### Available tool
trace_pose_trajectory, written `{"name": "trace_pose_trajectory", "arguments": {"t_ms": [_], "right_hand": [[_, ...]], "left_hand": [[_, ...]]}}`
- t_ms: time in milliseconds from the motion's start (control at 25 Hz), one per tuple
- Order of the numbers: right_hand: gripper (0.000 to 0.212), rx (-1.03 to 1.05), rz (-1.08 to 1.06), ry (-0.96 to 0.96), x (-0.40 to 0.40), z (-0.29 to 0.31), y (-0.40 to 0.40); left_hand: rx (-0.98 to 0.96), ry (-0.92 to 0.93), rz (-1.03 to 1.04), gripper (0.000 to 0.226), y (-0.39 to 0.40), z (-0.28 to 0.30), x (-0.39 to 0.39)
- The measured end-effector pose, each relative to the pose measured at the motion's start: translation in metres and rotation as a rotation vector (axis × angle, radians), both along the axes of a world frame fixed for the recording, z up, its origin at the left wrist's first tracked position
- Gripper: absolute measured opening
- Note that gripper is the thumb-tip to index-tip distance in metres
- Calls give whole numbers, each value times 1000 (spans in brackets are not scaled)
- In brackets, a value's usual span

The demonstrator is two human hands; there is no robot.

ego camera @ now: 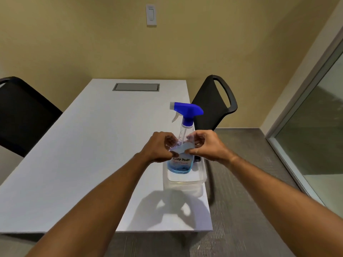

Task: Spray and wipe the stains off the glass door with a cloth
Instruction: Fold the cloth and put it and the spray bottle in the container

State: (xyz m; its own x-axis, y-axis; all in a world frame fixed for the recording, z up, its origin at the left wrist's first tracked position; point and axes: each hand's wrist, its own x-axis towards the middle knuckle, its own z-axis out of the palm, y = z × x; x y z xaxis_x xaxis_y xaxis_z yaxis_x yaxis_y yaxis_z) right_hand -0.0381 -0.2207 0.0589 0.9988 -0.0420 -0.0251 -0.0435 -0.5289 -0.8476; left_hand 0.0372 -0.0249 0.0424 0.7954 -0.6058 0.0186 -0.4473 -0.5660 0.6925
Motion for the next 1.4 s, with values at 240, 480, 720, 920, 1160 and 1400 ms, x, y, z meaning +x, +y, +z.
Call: {"name": "trace_pose_trajectory", "arguments": {"t_ms": [240, 480, 720, 920, 1160, 1400], "right_hand": [[50, -45, 89, 50, 18, -38, -45], [47, -89, 162, 78, 26, -81, -46], [45, -93, 158, 141, 27, -101, -44], [46, -108, 142, 166, 24, -110, -41], [45, -165, 116, 165, 21, -110, -33], [38, -197, 101, 151, 9, -113, -24]], "left_hand": [[31, 37, 140, 46, -45, -35, -10], [68, 146, 260, 47, -51, -75, -17], [90, 184, 237, 43, -52, -96, -15], [104, 215, 198, 42, -51, -105, -13], [122, 225, 153, 44, -47, -111, -10], [114, 208, 67, 50, -40, -116, -11]]}}
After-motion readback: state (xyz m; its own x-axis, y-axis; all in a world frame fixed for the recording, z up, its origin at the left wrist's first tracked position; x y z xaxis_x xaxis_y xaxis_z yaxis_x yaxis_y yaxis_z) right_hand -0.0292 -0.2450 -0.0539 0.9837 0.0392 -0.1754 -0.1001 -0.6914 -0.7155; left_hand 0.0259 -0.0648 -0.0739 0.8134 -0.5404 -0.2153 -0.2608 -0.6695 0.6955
